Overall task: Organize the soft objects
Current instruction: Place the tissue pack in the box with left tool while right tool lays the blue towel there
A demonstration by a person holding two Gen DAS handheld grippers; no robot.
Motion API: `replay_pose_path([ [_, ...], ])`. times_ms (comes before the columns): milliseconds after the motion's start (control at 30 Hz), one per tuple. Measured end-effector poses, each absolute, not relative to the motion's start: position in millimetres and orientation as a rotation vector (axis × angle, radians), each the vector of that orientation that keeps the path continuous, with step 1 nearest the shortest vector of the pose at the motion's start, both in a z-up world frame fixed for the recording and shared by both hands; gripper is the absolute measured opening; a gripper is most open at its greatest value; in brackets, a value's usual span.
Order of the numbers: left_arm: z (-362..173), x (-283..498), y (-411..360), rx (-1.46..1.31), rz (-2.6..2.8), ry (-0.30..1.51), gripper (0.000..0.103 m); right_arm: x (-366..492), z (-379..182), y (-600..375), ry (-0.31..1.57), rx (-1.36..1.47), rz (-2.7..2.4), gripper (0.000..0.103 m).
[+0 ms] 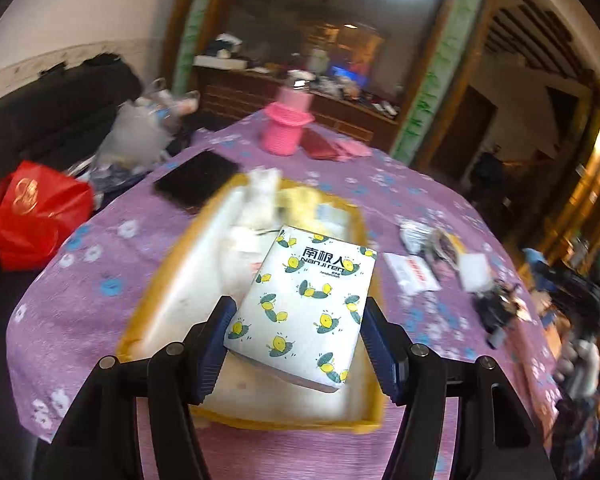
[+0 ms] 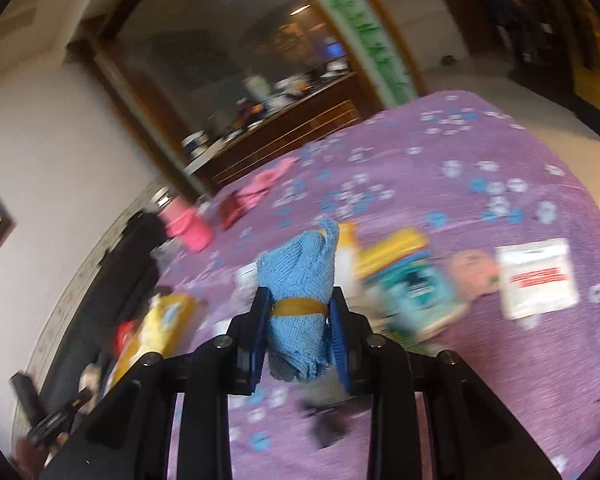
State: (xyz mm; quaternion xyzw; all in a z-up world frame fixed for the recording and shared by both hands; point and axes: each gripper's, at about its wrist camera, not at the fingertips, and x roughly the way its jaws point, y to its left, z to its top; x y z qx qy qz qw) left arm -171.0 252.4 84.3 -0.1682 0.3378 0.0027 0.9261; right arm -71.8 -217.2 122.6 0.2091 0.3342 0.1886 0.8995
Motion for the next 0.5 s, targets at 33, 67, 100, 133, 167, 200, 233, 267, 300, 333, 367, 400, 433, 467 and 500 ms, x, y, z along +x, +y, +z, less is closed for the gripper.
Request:
replay_pose_path([
  [33, 79.9, -169.1, 257.4, -0.352, 0.021, 0.700, 0.066, -72.9, 123.8, -207.5, 0.696, 0.422, 0.405, 0.027],
  [67, 75.5, -167.4, 261.2, -0.356, 0.035, 0.707, 0.066, -74.4, 124.9, -193.3, 0.705, 0.405, 0.430, 0.027],
  [100, 71.4, -165.4, 263.8, -0.355, 0.047, 0.714, 0.066, -75.6, 124.5, -180.8, 0.716, 0.392, 0.454, 0.027],
  [133, 68.9, -164.4, 265.6, -0.351, 0.059, 0.720, 0.066, -75.9, 123.6, -169.2, 0.727, 0.381, 0.478, 0.027],
  [167, 65.8, -162.4, 267.7, -0.343, 0.075, 0.727, 0.066, -76.4, 122.4, -154.2, 0.742, 0.367, 0.506, 0.027],
  [200, 63.9, -160.6, 269.2, -0.339, 0.083, 0.733, 0.066, -77.3, 121.4, -143.3, 0.752, 0.356, 0.524, 0.027],
  [233, 61.6, -158.2, 269.7, -0.336, 0.088, 0.740, 0.066, -78.1, 119.6, -126.0, 0.768, 0.337, 0.555, 0.027],
  [267, 58.3, -154.6, 271.1, -0.331, 0.096, 0.752, 0.066, -78.7, 118.8, -115.2, 0.776, 0.326, 0.574, 0.027],
  [300, 56.3, -153.4, 273.0, -0.325, 0.109, 0.763, 0.066, -79.5, 118.0, -104.3, 0.785, 0.314, 0.591, 0.027],
  [333, 53.6, -149.9, 273.2, -0.312, 0.127, 0.777, 0.067, -80.4, 116.9, -90.2, 0.795, 0.299, 0.615, 0.027],
  [367, 50.5, -145.7, 272.4, -0.292, 0.147, 0.793, 0.067, -81.5, 116.1, -77.3, 0.802, 0.281, 0.634, 0.027],
  [400, 48.5, -143.2, 272.3, -0.276, 0.164, 0.802, 0.067, -82.4, 115.7, -67.7, 0.807, 0.266, 0.646, 0.027],
  [433, 46.0, -140.8, 271.9, -0.260, 0.185, 0.811, 0.068, -82.9, 115.1, -57.3, 0.815, 0.251, 0.662, 0.028],
  [467, 43.2, -138.1, 271.8, -0.247, 0.202, 0.822, 0.069, -83.3, 115.1, -45.9, 0.824, 0.238, 0.678, 0.028],
  [500, 39.3, -134.2, 271.8, -0.238, 0.210, 0.843, 0.070, -84.4, 114.5, -38.3, 0.831, 0.229, 0.689, 0.028],
])
